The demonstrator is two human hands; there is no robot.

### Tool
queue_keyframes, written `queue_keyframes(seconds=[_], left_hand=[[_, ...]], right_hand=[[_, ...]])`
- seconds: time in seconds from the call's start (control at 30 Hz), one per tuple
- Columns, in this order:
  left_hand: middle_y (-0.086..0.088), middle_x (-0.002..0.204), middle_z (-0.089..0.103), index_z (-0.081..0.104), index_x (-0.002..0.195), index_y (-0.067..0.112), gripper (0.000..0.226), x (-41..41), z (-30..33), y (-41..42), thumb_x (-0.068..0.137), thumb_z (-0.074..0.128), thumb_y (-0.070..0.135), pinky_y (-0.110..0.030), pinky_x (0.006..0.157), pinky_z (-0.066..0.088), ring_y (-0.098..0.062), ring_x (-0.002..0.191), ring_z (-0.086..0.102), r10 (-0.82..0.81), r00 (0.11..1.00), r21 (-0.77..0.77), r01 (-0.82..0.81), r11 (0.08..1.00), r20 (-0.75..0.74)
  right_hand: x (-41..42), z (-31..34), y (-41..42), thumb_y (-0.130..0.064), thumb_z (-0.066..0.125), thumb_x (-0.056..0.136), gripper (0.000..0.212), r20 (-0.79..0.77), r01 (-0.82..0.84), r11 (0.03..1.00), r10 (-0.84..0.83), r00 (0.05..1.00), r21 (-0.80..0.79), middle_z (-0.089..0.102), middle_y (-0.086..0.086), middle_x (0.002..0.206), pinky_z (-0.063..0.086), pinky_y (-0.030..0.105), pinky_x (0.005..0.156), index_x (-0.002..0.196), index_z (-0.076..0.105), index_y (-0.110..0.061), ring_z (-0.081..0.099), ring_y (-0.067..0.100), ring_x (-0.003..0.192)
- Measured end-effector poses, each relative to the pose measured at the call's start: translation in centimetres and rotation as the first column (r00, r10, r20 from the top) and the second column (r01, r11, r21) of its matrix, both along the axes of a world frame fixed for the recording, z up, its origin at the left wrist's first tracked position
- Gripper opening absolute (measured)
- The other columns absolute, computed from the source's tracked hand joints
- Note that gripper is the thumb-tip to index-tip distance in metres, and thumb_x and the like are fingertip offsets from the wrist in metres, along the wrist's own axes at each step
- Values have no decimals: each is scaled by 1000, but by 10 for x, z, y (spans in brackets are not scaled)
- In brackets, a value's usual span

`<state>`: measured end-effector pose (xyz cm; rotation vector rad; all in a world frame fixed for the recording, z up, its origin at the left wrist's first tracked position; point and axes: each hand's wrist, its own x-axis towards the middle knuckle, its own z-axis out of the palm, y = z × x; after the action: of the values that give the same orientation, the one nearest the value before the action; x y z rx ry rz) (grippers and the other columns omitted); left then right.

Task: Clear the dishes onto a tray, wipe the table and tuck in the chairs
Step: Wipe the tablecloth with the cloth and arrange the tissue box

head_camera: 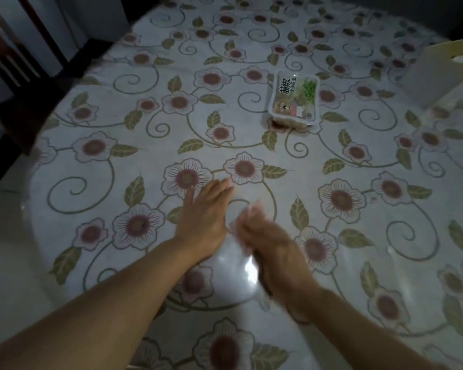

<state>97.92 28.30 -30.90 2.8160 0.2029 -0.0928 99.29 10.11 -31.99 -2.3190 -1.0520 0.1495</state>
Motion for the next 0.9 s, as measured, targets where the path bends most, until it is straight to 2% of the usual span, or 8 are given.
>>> queue_keyframes(seconds=[0.1, 0.2, 0.37, 0.47, 0.57, 0.73, 0.8, 0.9], left_hand=[[5, 154, 23, 30, 143, 20, 54, -14, 7, 15, 92, 42, 11, -46, 114, 16, -13, 143, 14, 13, 997, 12, -14, 1000, 77], [1, 154, 24, 27, 145, 17, 60, -29, 10, 46, 89, 46, 6, -44, 115, 18, -18, 143, 18, 110, 988, 7, -112, 994, 107], [-1, 156, 17, 31, 143, 16, 60, -58, 9, 99, 86, 50, 12, -51, 112, 11, -22, 142, 12, 349, 936, 105, -353, 930, 52], [2, 157, 15, 27, 145, 21, 61, -73, 8, 114, 89, 49, 14, -54, 112, 13, -25, 141, 12, 383, 924, 105, -380, 919, -12], [5, 156, 17, 27, 145, 25, 61, -78, 9, 124, 89, 45, 12, -52, 112, 16, -23, 140, 16, 342, 939, 92, -339, 936, -19], [0, 149, 35, 45, 136, 18, 49, -79, 11, 144, 88, 49, 8, -53, 108, 20, -26, 135, 27, 357, 925, 42, -365, 930, 127], [-2, 148, 37, 47, 135, 15, 51, -86, 7, 160, 85, 52, 6, -54, 106, 23, -29, 134, 31, 421, 894, 62, -434, 899, 153], [2, 150, 34, 45, 137, 17, 55, -96, 2, 179, 84, 53, 5, -55, 106, 24, -26, 134, 29, 468, 877, 35, -474, 880, 105]], right_hand=[[7, 6, 1, 3, 58, 87, 45, 4, -157, 987, 157, 988, -19, 52, 3, 139, 41, 29, 106, 129, 57, -12, 47, 17, 130], [67, 16, 20, -3, 49, 94, 30, 14, 86, 996, -86, 996, -32, 62, -2, 117, 40, 12, 88, 119, 60, -16, 58, 21, 110], [61, 1, 77, -6, 45, 94, 44, 70, 352, 935, -349, 934, -30, 46, 6, 144, 37, 33, 105, 136, 49, -19, 44, 26, 130], [-26, -6, 92, -11, 51, 94, 46, 56, -63, 998, 63, 996, -14, 40, 2, 149, 37, 36, 109, 139, 47, -23, 37, 19, 137], [-52, -4, 88, -6, 59, 87, 43, 73, -459, 888, 457, 887, 17, 53, 1, 139, 44, 37, 104, 128, 59, -17, 48, 20, 130], [74, 11, 120, -15, 41, 95, 25, 89, 29, 999, -27, 996, -19, 60, 3, 114, 49, 49, 90, 111, 60, -19, 58, 31, 109], [98, 11, 141, -14, 43, 95, 34, 109, 198, 977, -189, 976, -80, 55, 6, 127, 41, 44, 99, 126, 56, -15, 51, 33, 120], [51, 2, 160, -21, 38, 95, 37, 142, 113, 991, -103, 985, -69, 58, 8, 127, 49, 43, 93, 127, 57, -19, 58, 25, 111]])
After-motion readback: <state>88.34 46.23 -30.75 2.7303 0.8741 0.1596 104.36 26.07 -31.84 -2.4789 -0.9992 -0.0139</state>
